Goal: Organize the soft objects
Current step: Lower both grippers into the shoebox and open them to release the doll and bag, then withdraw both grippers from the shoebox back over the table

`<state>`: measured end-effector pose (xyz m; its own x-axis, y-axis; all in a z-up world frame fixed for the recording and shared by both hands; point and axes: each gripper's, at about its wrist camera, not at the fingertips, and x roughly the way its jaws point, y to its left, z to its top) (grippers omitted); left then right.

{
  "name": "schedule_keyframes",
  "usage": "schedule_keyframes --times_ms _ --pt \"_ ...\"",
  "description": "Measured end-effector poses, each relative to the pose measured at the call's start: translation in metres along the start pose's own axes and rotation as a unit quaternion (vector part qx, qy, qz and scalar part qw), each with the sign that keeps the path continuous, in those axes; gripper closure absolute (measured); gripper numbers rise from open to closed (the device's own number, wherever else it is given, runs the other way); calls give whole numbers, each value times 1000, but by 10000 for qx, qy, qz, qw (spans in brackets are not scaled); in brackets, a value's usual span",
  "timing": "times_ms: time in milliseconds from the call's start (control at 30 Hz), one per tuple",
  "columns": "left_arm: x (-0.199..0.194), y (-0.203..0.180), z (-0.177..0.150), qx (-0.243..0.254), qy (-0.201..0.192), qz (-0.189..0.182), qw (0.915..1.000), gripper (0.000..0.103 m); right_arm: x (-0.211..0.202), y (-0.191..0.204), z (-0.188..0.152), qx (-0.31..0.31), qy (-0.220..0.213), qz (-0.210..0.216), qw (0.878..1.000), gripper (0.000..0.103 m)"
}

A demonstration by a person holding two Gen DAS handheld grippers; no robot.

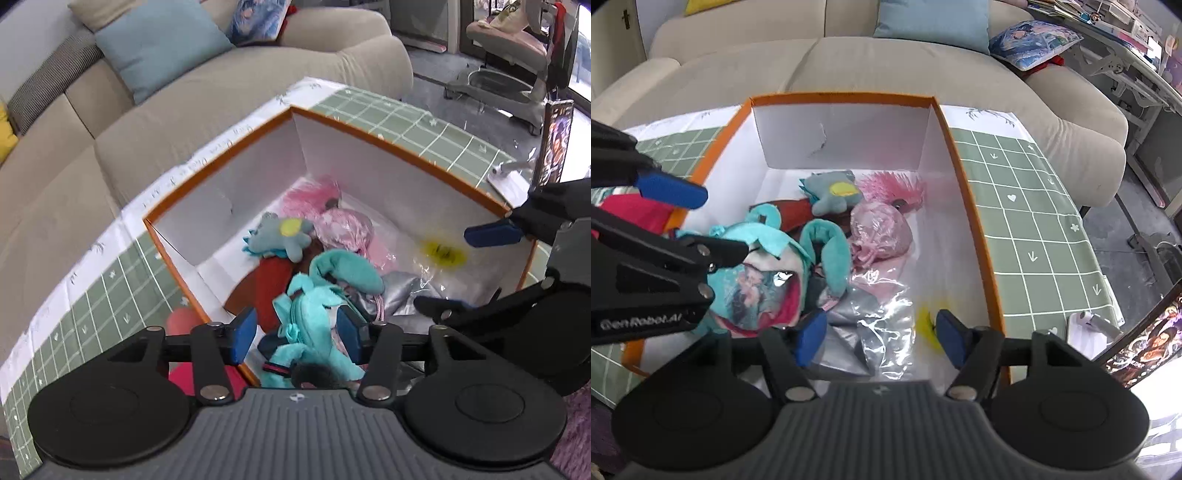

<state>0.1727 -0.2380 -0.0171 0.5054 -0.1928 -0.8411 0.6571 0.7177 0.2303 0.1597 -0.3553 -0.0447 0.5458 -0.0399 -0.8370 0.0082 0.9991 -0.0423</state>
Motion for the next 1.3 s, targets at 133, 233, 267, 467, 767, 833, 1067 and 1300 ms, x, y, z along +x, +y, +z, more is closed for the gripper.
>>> schedule_keyframes --times_ms 133,233,267,467,767,833,1067,1300 --pt "-17 6 3 -64 -143 -17 9999 43 -11 6 2 -116 -52 -2 9999 29" --pt "-33 9 2 -114 -314 -27 9994 43 -23 13 4 -233 -104 -18 9997 23" --pt "-39 10 1 -126 -378 -31 9992 43 -28 15 4 -268 -136 -37 9995 20" --pt "-84 19 -21 -408 -987 -187 9941 43 -55 31 -3 -324 -304 4 9990 10" --pt "-123 33 -80 -790 -1370 -202 9872 43 -85 69 -32 -181 -448 262 9985 9" --pt "-127 36 -94 -929 -1393 -168 9857 43 -90 76 -39 -99 -472 341 9983 9" --pt "-132 47 -140 -1387 -1228 -49 9827 43 -100 106 -56 -35 -484 561 9972 9" --pt "-130 68 -187 -1933 -884 -41 9771 43 -101 138 -63 -338 -367 849 9951 9"
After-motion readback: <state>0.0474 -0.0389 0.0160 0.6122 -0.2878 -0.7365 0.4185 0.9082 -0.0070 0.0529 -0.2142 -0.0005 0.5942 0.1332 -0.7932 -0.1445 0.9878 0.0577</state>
